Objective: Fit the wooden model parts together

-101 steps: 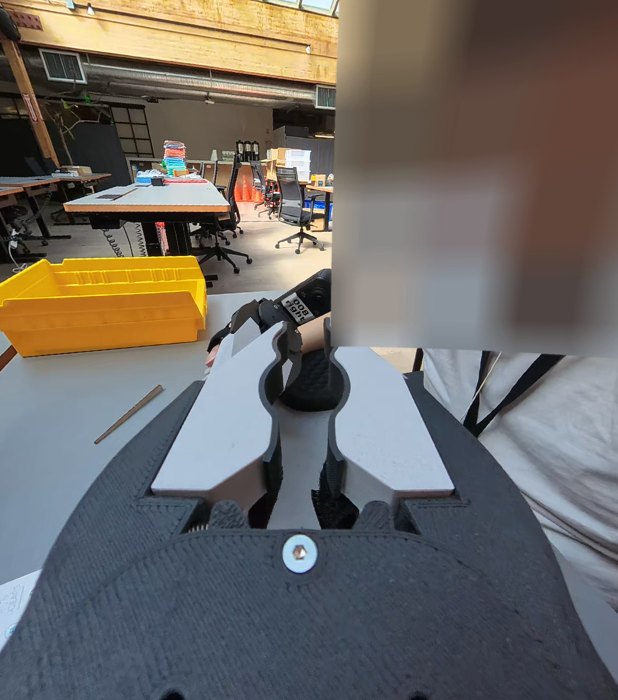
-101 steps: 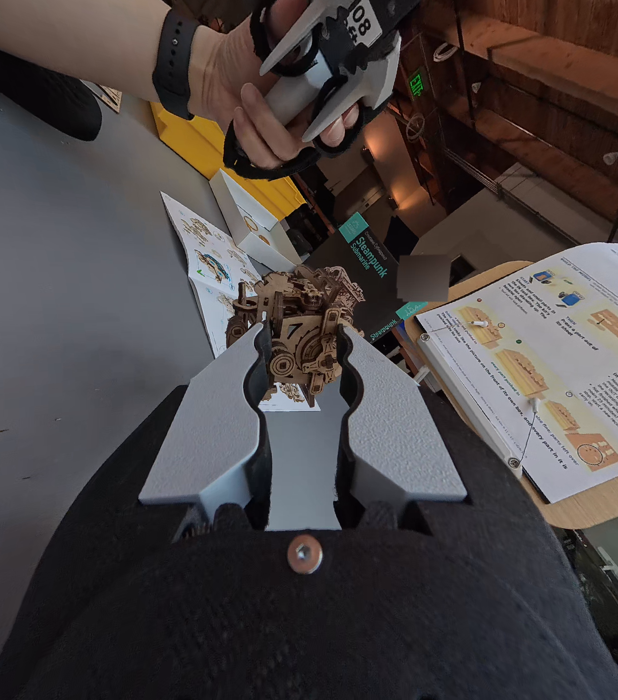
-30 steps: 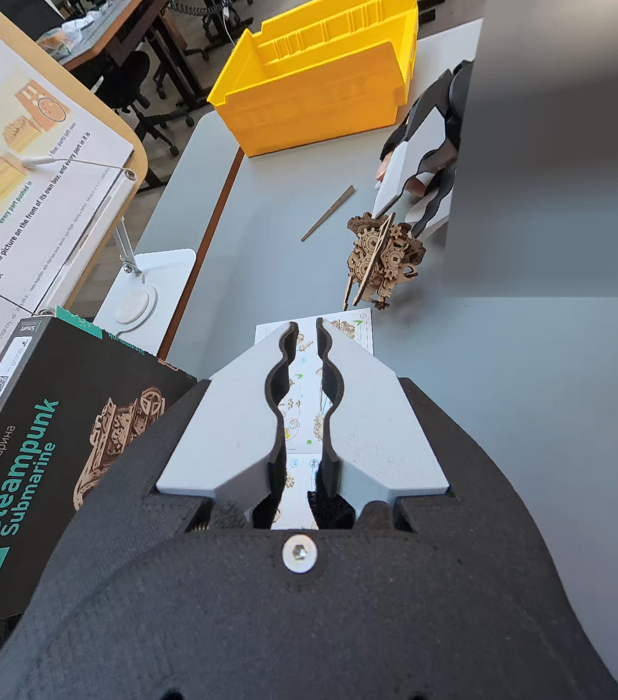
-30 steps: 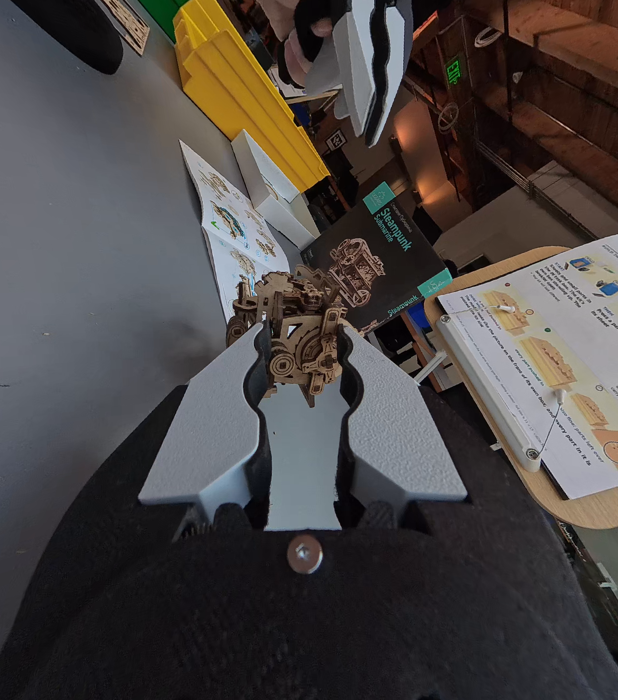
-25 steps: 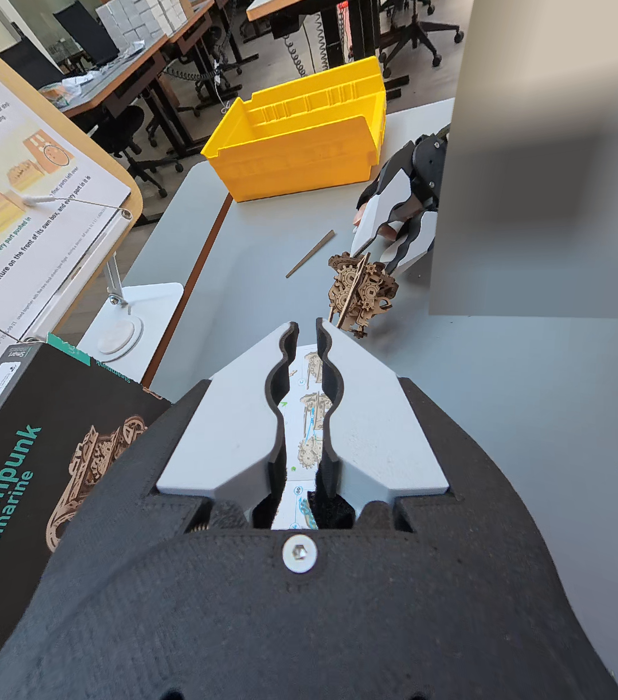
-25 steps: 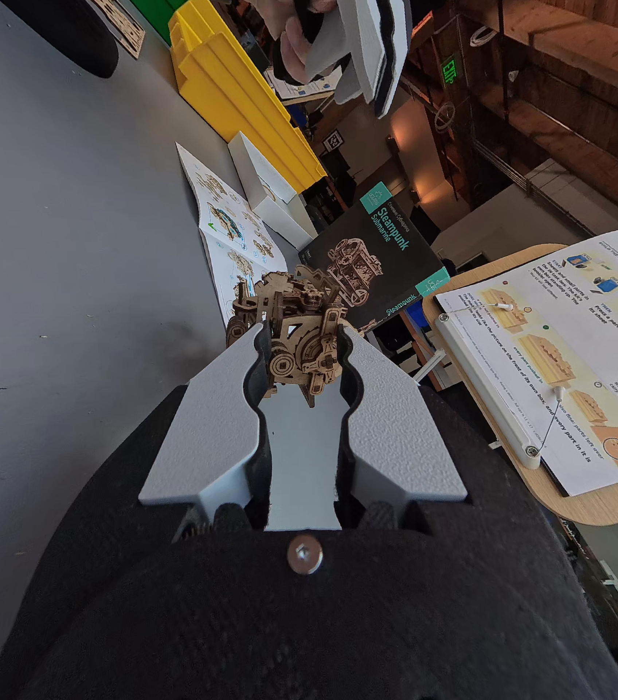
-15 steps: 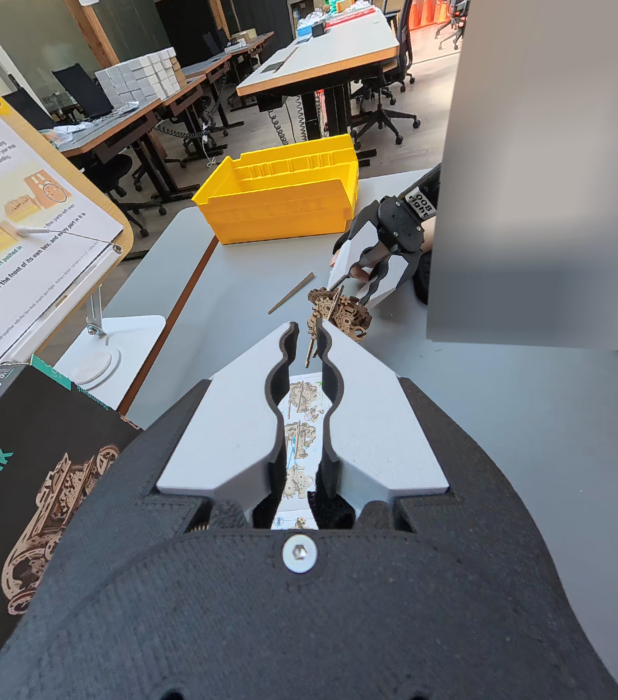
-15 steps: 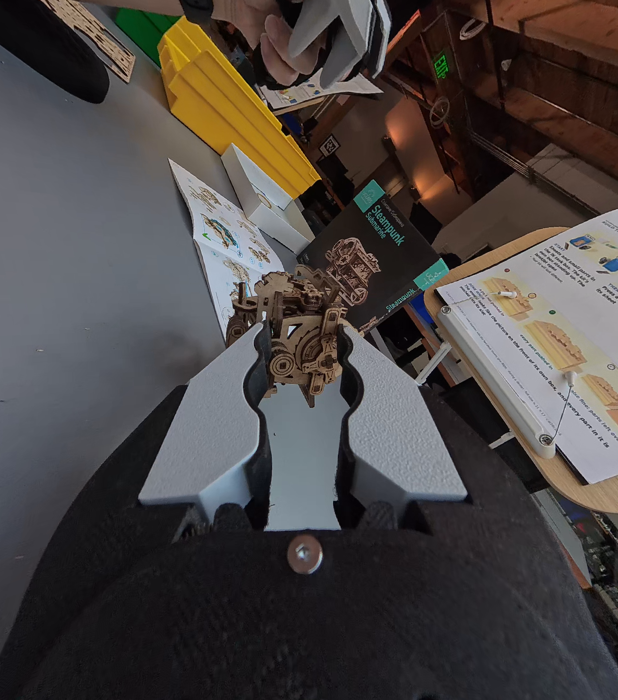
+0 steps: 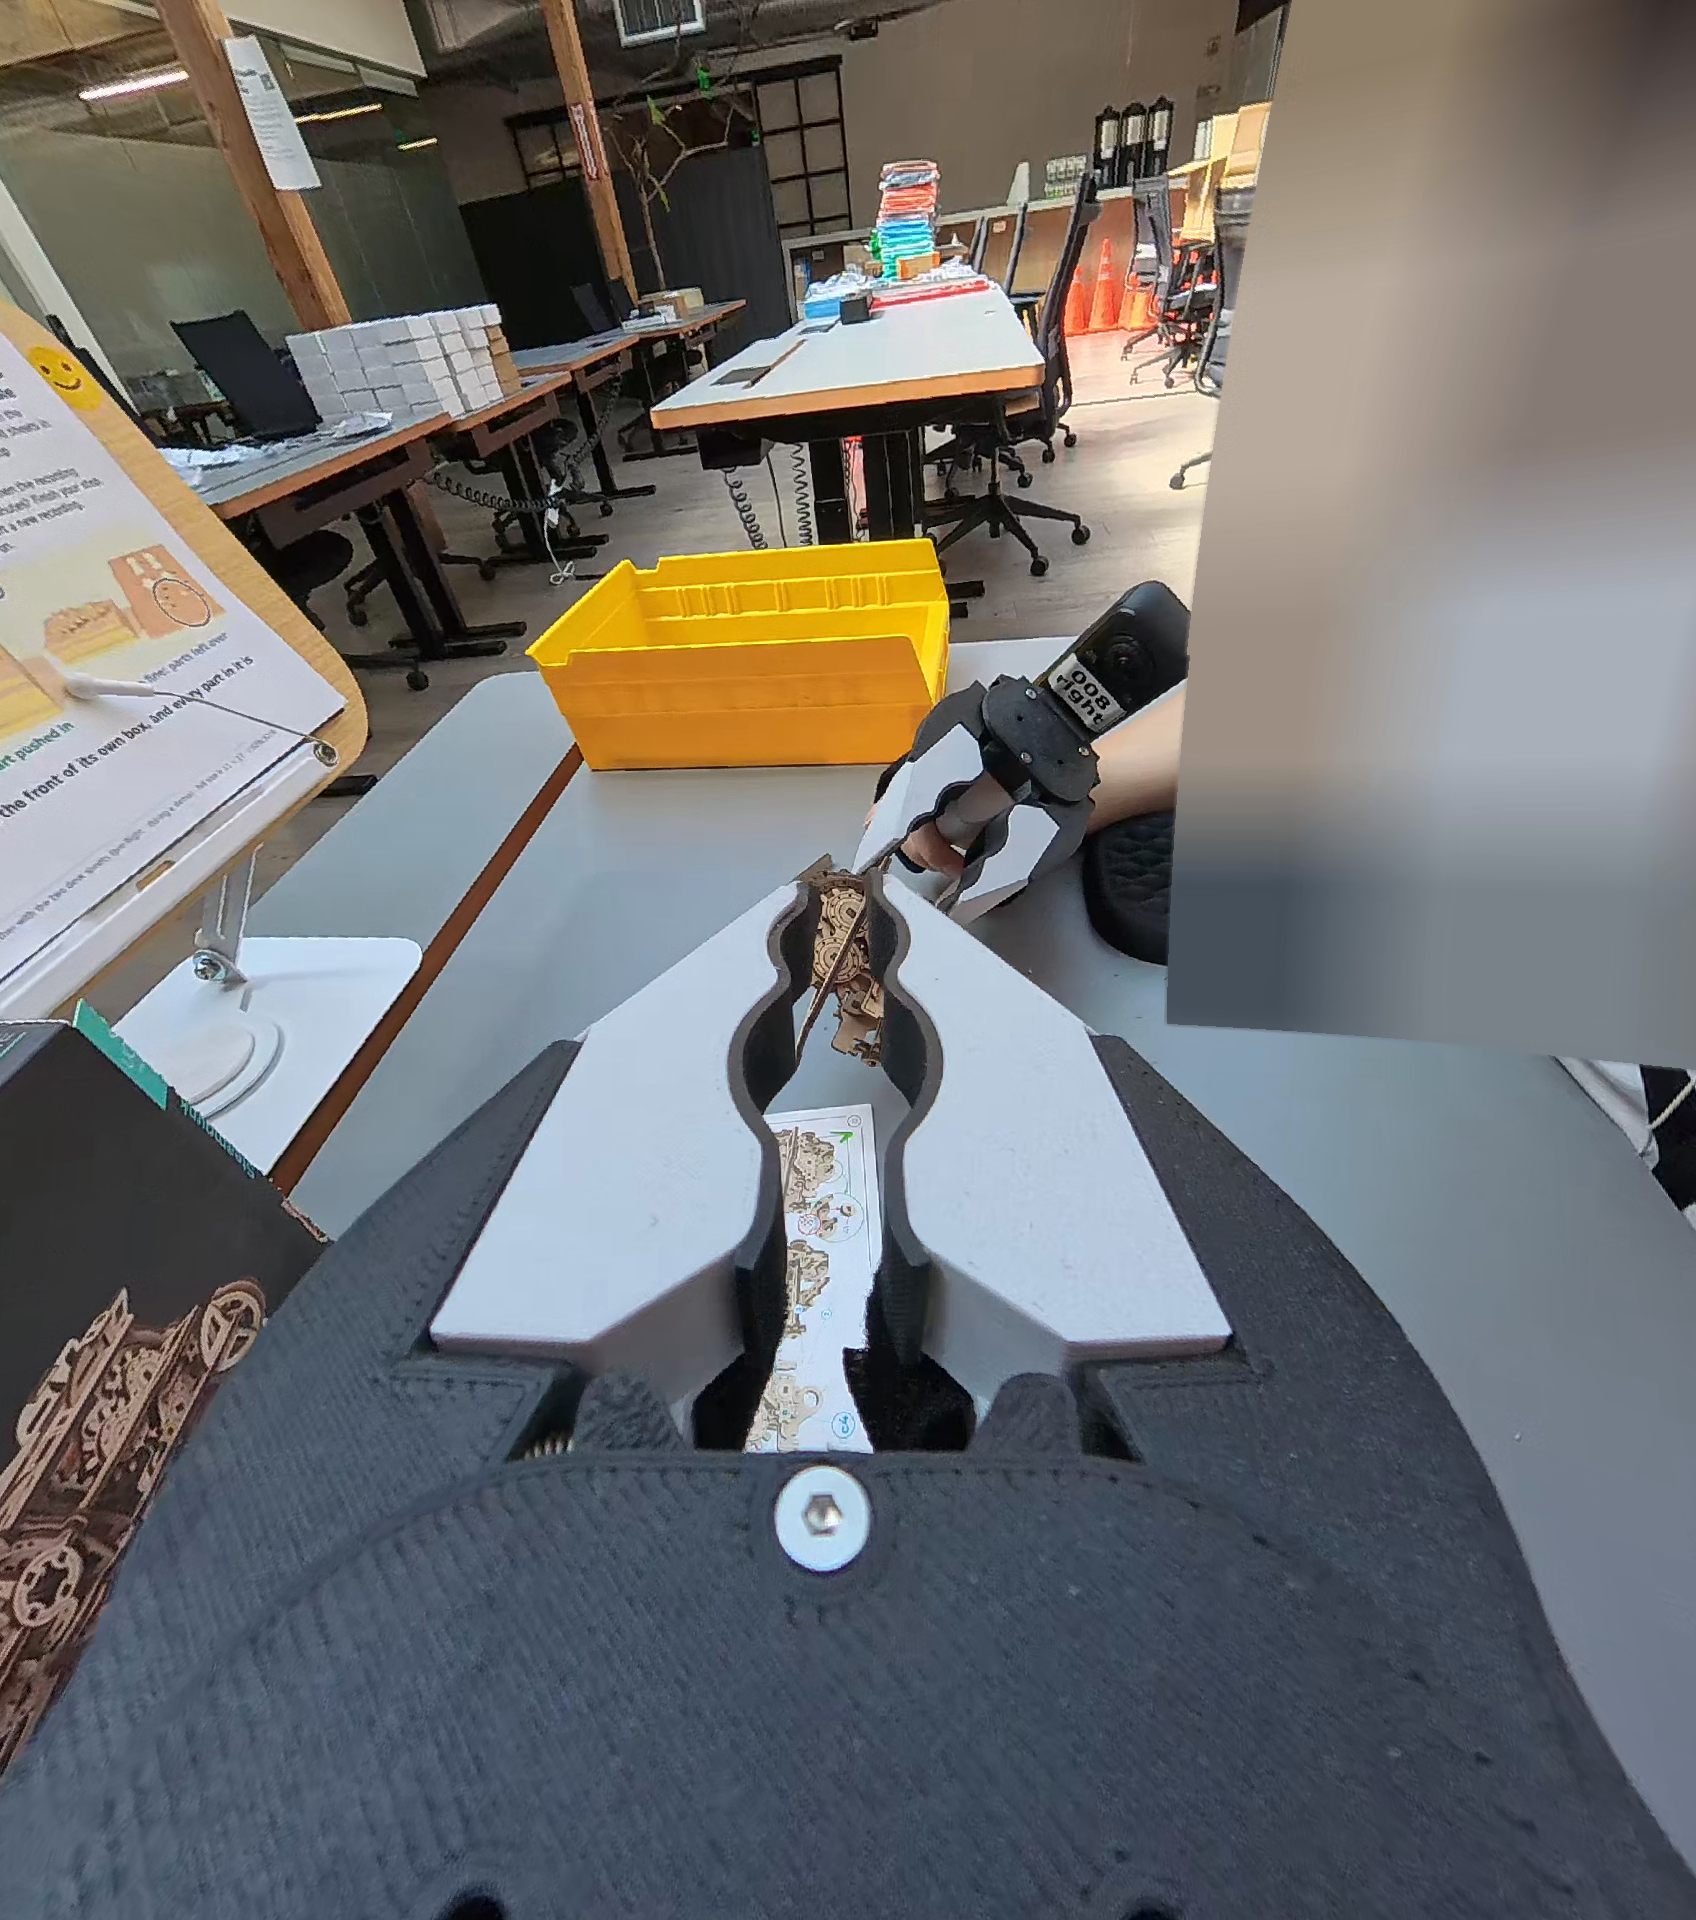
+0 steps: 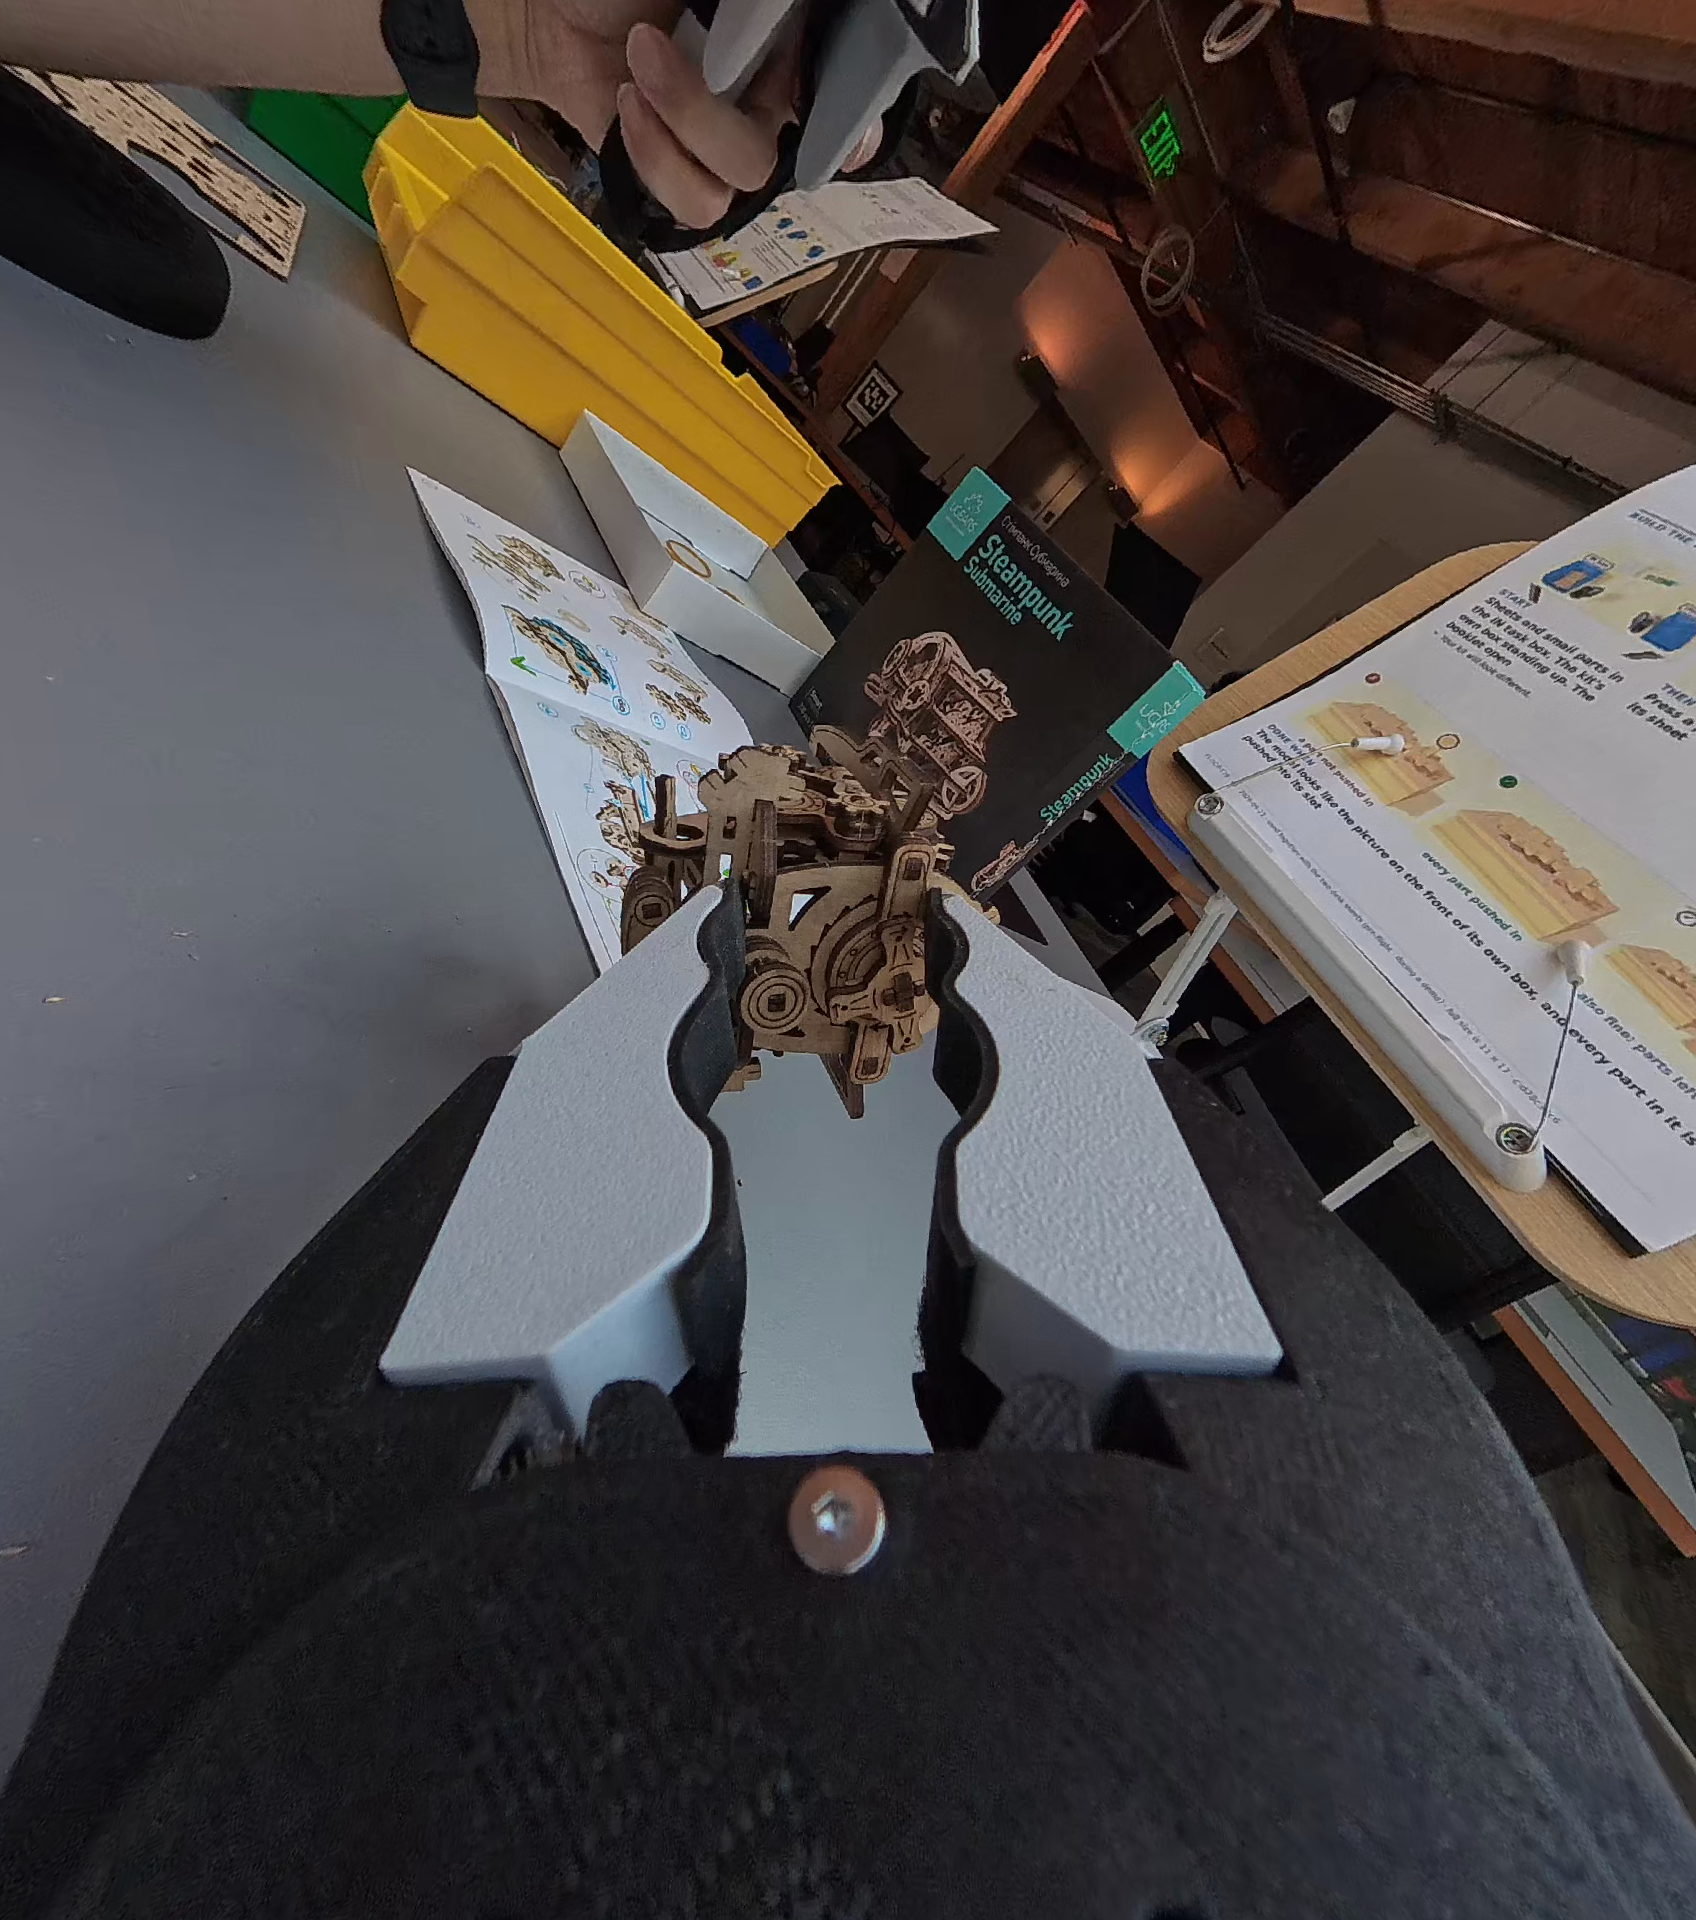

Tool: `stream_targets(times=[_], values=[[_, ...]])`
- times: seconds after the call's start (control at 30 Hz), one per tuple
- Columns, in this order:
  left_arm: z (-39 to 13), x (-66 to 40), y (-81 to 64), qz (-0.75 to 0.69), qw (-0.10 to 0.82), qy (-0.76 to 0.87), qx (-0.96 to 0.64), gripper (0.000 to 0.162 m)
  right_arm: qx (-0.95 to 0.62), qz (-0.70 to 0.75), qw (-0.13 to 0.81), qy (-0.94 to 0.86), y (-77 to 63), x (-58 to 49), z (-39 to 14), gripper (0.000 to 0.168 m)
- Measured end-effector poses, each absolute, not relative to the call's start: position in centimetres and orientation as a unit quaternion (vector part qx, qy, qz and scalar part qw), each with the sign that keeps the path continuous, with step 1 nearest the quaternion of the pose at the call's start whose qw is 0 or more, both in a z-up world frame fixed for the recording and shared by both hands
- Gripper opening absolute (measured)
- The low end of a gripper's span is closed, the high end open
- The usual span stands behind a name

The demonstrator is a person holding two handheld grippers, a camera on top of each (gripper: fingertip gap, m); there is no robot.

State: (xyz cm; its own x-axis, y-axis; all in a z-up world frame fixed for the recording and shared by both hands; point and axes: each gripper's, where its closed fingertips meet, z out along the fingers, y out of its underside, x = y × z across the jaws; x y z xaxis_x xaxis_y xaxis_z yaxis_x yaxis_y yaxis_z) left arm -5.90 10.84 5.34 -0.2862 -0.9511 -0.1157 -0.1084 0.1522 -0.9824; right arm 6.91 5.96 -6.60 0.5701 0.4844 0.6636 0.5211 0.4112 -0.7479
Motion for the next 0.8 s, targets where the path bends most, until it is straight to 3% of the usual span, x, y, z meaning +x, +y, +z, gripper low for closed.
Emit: stream_targets(times=[0.3, 0.8], values=[[3.6, -5.0, 11.5, -0.48, 0.412, 0.636, -0.442, 0.008, -0.548, 0.002, 0.684, -0.481, 5.7, 6.1, -7.4, 0.033], [-8.5, -0.7, 9.0, -0.464, 0.211, 0.692, -0.512, 0.027, -0.524, 0.028, 0.666, -0.531, 3.9, 3.6, -8.3, 0.033]])
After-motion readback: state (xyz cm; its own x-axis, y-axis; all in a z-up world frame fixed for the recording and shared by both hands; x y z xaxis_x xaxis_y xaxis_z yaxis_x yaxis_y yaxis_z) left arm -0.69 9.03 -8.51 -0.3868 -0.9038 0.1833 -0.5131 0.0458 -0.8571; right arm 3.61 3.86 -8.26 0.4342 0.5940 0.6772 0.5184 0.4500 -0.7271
